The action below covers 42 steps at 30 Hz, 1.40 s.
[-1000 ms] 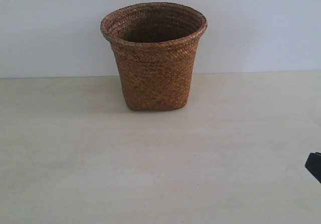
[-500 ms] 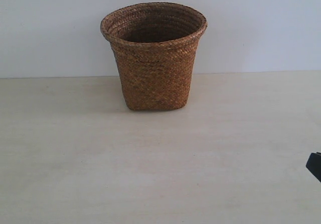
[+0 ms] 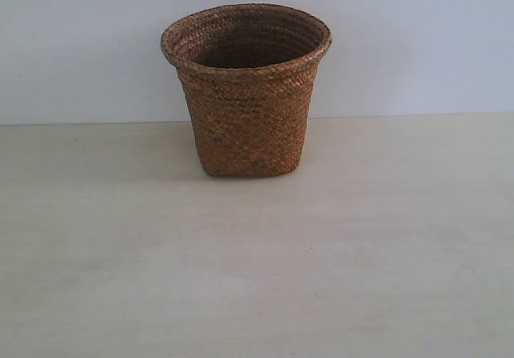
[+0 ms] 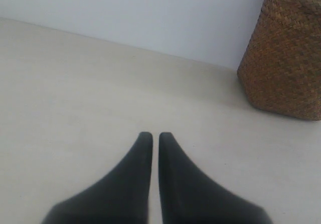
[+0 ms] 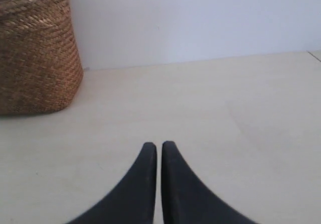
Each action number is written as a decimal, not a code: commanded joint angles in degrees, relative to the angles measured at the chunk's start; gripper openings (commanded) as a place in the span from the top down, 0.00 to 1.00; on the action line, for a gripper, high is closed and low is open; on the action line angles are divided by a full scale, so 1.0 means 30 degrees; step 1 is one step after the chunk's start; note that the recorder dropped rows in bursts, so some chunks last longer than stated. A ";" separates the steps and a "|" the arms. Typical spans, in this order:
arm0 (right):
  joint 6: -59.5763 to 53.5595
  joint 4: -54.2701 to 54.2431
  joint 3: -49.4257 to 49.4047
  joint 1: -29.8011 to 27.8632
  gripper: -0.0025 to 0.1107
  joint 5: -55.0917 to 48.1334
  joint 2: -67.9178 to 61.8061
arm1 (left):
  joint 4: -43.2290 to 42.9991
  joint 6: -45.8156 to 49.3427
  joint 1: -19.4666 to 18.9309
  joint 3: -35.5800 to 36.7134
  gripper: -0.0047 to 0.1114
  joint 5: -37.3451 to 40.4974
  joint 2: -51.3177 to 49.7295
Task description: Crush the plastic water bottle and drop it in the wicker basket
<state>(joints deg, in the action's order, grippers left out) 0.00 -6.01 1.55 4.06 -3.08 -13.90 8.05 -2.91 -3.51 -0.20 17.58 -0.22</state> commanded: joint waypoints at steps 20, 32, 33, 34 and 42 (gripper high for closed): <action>0.0000 0.0370 -0.0515 -0.1408 0.98 -0.5749 0.4635 | 0.0151 0.0117 -0.0080 0.0067 0.93 -0.0003 0.0075; 0.0000 0.0184 -0.0515 -0.1408 0.98 -0.5749 0.4635 | 0.0151 0.0117 -0.0080 0.0067 0.93 -0.0003 0.0075; 0.0000 0.0184 -0.0515 -0.1408 0.98 -0.5749 0.4635 | 0.0151 0.0117 -0.0080 0.0067 0.93 -0.0003 0.0075; 0.0000 0.0184 -0.0515 -0.1408 0.98 -0.5749 0.4635 | 0.0151 0.0117 -0.0080 0.0067 0.93 -0.0003 0.0075; 0.0000 0.0184 -0.0515 -0.1408 0.98 -0.5749 0.4635 | 0.0151 0.0117 -0.0080 0.0067 0.93 -0.0003 0.0075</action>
<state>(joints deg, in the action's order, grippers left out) 0.00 -5.46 0.29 0.00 -21.28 -0.37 8.17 -2.91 -3.51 -0.20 17.58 -0.22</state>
